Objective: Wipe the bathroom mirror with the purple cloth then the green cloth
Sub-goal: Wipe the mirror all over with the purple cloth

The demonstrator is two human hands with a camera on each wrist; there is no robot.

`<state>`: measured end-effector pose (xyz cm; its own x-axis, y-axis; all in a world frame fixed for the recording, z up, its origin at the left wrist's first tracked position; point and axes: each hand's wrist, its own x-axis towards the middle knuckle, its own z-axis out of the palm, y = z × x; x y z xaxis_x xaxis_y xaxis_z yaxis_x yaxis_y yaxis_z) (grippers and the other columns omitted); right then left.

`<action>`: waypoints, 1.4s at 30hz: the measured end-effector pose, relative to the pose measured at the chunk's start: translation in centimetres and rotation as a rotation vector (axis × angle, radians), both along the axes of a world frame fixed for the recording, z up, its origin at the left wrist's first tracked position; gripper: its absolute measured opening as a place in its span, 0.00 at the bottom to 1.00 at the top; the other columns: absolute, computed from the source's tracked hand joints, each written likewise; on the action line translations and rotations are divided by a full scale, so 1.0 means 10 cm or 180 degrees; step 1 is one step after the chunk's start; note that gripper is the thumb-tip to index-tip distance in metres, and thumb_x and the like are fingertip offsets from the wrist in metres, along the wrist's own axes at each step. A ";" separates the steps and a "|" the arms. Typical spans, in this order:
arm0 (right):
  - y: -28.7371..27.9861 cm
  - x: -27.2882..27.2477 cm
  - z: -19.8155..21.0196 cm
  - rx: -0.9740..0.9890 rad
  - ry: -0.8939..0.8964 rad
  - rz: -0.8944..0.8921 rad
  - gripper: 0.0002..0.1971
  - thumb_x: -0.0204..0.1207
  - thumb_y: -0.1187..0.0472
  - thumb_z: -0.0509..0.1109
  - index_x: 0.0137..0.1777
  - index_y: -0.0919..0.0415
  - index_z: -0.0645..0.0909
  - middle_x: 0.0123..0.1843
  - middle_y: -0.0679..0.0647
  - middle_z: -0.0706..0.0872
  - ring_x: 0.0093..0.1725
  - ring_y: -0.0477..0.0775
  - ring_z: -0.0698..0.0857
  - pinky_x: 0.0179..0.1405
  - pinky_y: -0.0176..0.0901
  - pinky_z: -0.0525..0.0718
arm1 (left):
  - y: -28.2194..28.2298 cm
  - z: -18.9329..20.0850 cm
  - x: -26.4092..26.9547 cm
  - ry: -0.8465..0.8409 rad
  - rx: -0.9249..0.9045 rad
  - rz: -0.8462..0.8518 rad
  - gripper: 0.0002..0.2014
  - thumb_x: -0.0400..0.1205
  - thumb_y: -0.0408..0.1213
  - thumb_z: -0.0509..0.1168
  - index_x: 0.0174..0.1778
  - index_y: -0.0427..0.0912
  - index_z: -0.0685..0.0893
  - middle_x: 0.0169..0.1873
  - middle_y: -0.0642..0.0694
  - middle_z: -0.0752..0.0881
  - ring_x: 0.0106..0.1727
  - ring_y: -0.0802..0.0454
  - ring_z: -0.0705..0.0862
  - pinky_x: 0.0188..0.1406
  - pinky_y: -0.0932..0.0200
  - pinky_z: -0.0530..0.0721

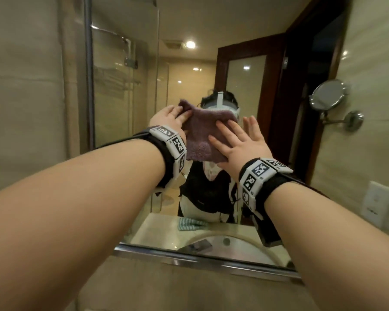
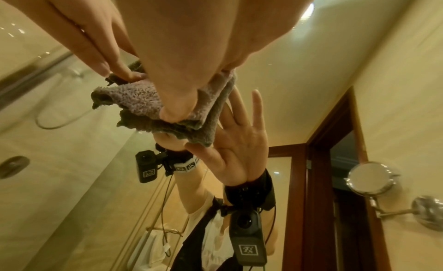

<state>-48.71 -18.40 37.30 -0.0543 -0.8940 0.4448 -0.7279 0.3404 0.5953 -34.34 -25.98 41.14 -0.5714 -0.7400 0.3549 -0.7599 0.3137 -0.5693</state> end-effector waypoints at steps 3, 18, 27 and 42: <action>0.21 -0.28 0.05 -0.0096 -0.0059 -0.0016 0.30 0.82 0.38 0.44 0.81 0.39 0.38 0.83 0.51 0.32 0.82 0.55 0.34 0.70 0.66 0.23 | 0.18 0.10 -0.27 0.0008 0.0045 -0.0162 0.26 0.89 0.45 0.38 0.83 0.45 0.40 0.82 0.48 0.40 0.83 0.49 0.40 0.79 0.55 0.37; 0.76 -1.24 0.37 -0.0098 -0.0014 -0.0287 0.33 0.81 0.35 0.44 0.79 0.38 0.31 0.82 0.51 0.29 0.81 0.55 0.32 0.72 0.67 0.26 | 0.76 0.32 -1.38 0.0310 0.0110 -0.0223 0.31 0.88 0.47 0.43 0.82 0.34 0.41 0.82 0.37 0.40 0.83 0.45 0.41 0.79 0.54 0.39; 0.67 -1.02 0.41 -0.0170 -0.0006 -0.0197 0.27 0.84 0.43 0.38 0.81 0.40 0.35 0.83 0.54 0.31 0.81 0.60 0.33 0.71 0.68 0.25 | 0.66 0.24 -1.46 0.0437 -0.0077 0.0191 0.29 0.89 0.43 0.43 0.82 0.35 0.42 0.81 0.37 0.41 0.82 0.44 0.41 0.79 0.51 0.36; -0.48 0.35 0.63 -0.0306 0.0073 0.0346 0.36 0.81 0.41 0.53 0.81 0.41 0.33 0.82 0.55 0.30 0.81 0.62 0.32 0.75 0.69 0.30 | -0.25 0.42 0.02 0.0634 -0.0420 0.0861 0.28 0.88 0.44 0.36 0.81 0.33 0.40 0.82 0.39 0.40 0.82 0.45 0.39 0.79 0.52 0.36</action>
